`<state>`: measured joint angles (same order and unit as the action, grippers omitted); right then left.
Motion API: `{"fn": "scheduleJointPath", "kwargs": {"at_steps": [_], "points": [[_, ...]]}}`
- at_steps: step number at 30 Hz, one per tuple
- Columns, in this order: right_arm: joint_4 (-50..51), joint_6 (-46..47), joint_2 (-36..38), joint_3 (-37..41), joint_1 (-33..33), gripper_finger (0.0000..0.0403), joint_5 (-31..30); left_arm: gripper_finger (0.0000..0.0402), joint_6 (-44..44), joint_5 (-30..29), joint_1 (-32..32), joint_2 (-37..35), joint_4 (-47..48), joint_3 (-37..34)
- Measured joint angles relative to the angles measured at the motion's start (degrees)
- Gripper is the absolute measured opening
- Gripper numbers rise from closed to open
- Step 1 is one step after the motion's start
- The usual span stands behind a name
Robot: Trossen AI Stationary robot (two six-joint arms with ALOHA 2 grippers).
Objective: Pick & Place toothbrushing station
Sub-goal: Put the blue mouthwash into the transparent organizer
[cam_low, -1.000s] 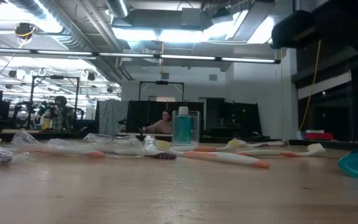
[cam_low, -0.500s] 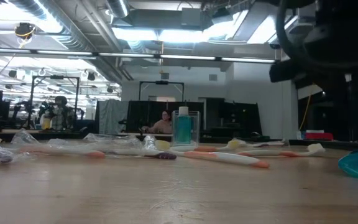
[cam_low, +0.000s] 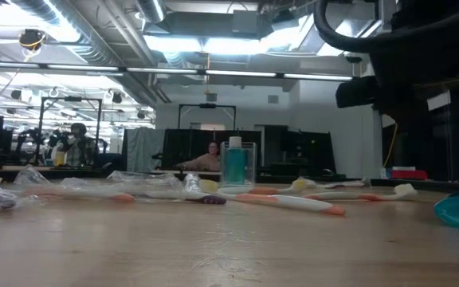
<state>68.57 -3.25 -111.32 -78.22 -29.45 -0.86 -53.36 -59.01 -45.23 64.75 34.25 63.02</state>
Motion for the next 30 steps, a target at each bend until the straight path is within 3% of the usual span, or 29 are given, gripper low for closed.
{"fn": "scheduleJointPath", "kwargs": {"at_steps": [7,17,30], "points": [[-2.0,1.3,0.0,4.4,-0.6,0.0193,2.4,0.0123,0.1,0.1,0.0,0.0,-2.5,0.0],[-9.0,1.4,0.0,4.5,-1.0,0.0169,1.9,0.0123,1.1,0.1,0.1,0.0,-3.2,0.0],[-11.9,4.6,0.0,9.0,-1.6,0.0164,3.7,0.0123,1.1,0.2,0.1,0.0,-3.2,0.0]]}}
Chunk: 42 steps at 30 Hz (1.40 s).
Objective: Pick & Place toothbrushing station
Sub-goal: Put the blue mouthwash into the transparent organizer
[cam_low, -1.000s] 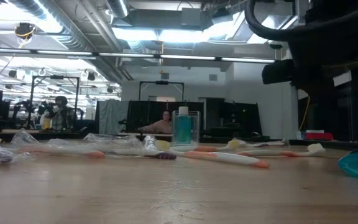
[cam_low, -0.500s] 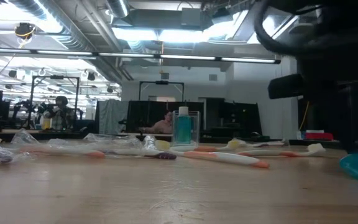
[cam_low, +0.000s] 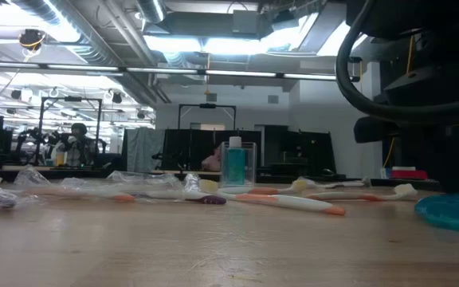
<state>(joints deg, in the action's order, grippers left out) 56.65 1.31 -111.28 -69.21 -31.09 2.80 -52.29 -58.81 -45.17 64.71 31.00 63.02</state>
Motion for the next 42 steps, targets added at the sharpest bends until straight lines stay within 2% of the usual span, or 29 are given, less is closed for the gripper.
{"fn": "scheduleJointPath", "kwargs": {"at_steps": [7,13,19,24,31,35,38,42], "points": [[-1.7,3.9,0.0,-0.1,-0.1,0.0151,0.3,0.0123,0.0,0.0,0.0,0.0,0.0,0.0],[-2.9,5.4,0.0,-0.5,0.0,0.0105,2.1,0.0123,0.1,0.1,0.0,0.0,0.0,0.0],[-7.2,7.3,-0.2,-6.3,0.9,0.0093,5.3,0.0123,0.4,3.6,0.0,0.0,2.1,0.0],[-14.1,14.3,-0.2,-14.8,3.1,0.0093,7.5,0.0123,-8.8,6.7,0.0,-0.3,12.5,0.0],[-21.0,19.3,-0.2,-28.4,6.1,0.0093,15.4,0.0123,-18.9,18.2,0.0,-0.3,30.1,0.0],[-24.8,22.1,-0.1,-32.4,8.4,0.0093,20.3,0.0123,-25.3,23.4,-0.5,-0.2,40.0,0.0],[-30.0,26.4,-0.1,-32.5,10.6,0.0093,25.1,0.0123,-18.2,26.0,-2.7,0.2,39.3,0.0],[-37.3,30.4,-0.1,-32.5,13.2,0.0093,29.8,0.0125,-0.5,22.1,-6.4,-0.5,23.0,0.0]]}}
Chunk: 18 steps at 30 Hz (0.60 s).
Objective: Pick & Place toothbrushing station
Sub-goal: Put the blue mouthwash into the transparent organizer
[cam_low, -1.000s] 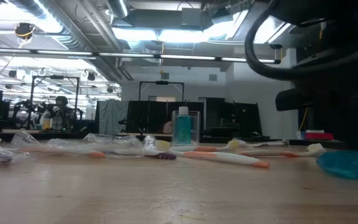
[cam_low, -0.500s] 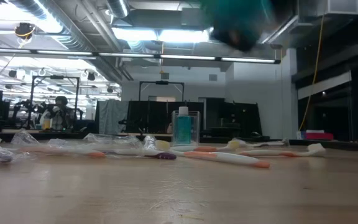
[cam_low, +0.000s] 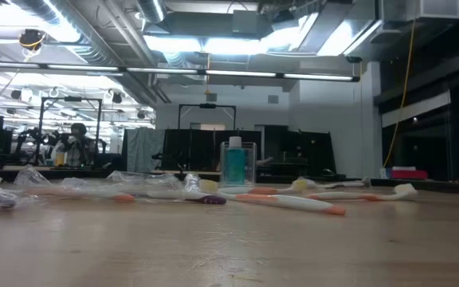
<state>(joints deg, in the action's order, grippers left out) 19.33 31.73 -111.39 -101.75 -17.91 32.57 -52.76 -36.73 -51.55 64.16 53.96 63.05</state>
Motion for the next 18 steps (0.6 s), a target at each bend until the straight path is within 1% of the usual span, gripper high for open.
{"fn": "scheduleJointPath", "kwargs": {"at_steps": [3,5,7,9,10,15,16,18], "points": [[-3.6,3.3,0.0,0.6,1.9,0.0093,2.5,0.0129,9.8,-4.7,-1.5,-1.2,-11.3,0.0],[-7.4,6.2,0.0,0.6,2.7,0.0093,4.8,0.0134,16.3,-8.7,-1.8,-2.0,-16.8,0.0],[-12.2,9.0,0.0,0.6,3.1,0.0093,6.5,0.0143,25.0,-10.6,-1.6,-2.3,-21.8,0.0],[-15.4,11.2,0.0,0.6,3.0,0.0093,7.7,0.0156,32.9,-10.5,-0.5,-2.0,-26.0,0.0],[-16.3,12.0,0.0,0.6,3.0,0.0093,8.1,0.0163,35.5,-10.4,0.3,-1.9,-27.4,0.0],[-17.7,14.4,0.0,0.6,3.1,0.0093,9.0,0.0202,43.4,-9.9,3.4,-2.7,-33.7,0.0],[-17.6,14.5,0.0,0.6,3.0,0.0093,8.9,0.0208,45.2,-8.8,3.9,-3.0,-35.3,0.0],[-17.6,14.5,0.0,0.6,2.8,0.0093,8.8,0.0219,47.8,-4.8,5.2,-3.4,-38.2,0.0]]}}
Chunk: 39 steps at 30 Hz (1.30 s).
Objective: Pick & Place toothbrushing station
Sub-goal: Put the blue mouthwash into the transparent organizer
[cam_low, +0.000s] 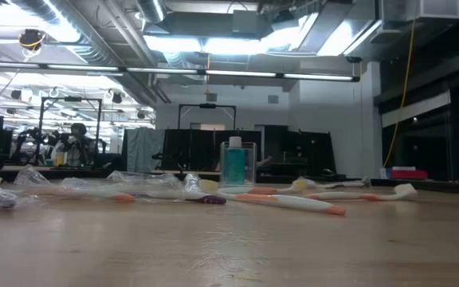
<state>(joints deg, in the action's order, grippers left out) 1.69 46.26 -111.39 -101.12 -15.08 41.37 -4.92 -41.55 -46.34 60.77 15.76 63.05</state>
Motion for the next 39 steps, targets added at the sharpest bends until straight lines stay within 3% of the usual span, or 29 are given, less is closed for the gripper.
{"fn": "scheduleJointPath", "kwargs": {"at_steps": [4,10,34,39], "points": [[-0.9,0.8,0.0,0.0,-0.2,0.0093,-0.6,0.023,-1.0,10.3,3.0,0.1,-1.3,0.0],[-2.0,1.3,0.0,0.0,0.0,0.0093,-1.8,0.0228,-1.4,18.2,5.5,0.1,-4.1,0.0],[-3.9,2.4,0.0,0.0,0.0,0.0093,-1.9,0.0226,0.2,32.5,12.5,2.1,-9.3,0.0],[-3.9,2.2,0.0,0.0,0.0,0.0093,-2.9,0.0224,0.2,32.7,12.5,2.0,-10.1,0.0]]}}
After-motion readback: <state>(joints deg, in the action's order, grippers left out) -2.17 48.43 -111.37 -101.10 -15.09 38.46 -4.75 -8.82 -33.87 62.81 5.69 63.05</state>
